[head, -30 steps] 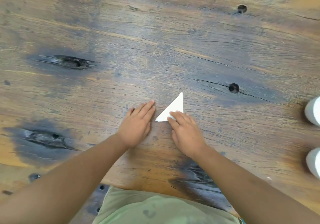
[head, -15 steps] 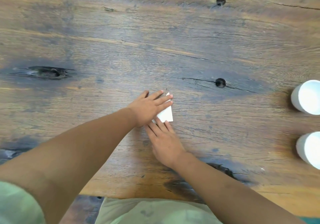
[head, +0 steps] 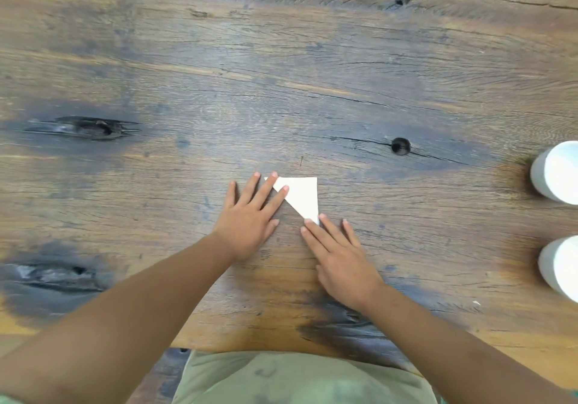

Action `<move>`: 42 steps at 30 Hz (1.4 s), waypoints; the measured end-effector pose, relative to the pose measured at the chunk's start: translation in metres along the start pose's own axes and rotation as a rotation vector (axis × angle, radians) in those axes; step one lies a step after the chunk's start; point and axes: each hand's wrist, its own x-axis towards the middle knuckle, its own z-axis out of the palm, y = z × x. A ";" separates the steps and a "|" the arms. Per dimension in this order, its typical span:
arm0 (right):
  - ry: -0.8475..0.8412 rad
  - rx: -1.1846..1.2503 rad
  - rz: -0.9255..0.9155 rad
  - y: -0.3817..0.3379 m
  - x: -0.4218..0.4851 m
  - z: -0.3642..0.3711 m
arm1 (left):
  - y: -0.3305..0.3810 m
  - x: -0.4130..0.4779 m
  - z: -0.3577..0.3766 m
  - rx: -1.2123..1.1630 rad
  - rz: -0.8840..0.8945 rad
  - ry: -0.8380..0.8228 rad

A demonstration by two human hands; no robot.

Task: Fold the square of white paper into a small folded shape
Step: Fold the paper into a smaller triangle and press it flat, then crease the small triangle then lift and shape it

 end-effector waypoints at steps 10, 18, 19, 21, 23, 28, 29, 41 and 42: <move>0.068 0.112 0.191 0.035 -0.002 -0.017 | 0.046 -0.038 0.019 -0.131 -0.182 -0.030; 0.066 0.065 0.206 0.037 0.000 -0.016 | 0.046 -0.038 0.018 -0.146 -0.197 -0.040; 0.077 0.072 0.203 0.037 0.000 -0.017 | 0.044 -0.038 0.018 -0.144 -0.191 -0.041; 0.094 0.085 0.180 0.039 0.003 -0.018 | 0.043 -0.038 0.019 -0.144 -0.184 -0.040; 0.091 0.091 0.157 0.041 0.007 -0.020 | 0.042 -0.039 0.018 -0.145 -0.181 -0.045; 0.091 0.116 0.154 0.047 0.018 -0.025 | 0.042 -0.042 0.018 -0.131 -0.162 -0.032; 0.097 0.118 0.154 0.047 0.019 -0.025 | 0.042 -0.042 0.019 -0.128 -0.160 -0.033; 0.261 0.266 0.194 0.041 0.021 -0.034 | 0.035 -0.023 0.005 -0.102 0.002 0.030; 0.274 0.258 0.193 0.039 0.022 -0.034 | 0.034 -0.017 0.004 -0.086 0.059 0.044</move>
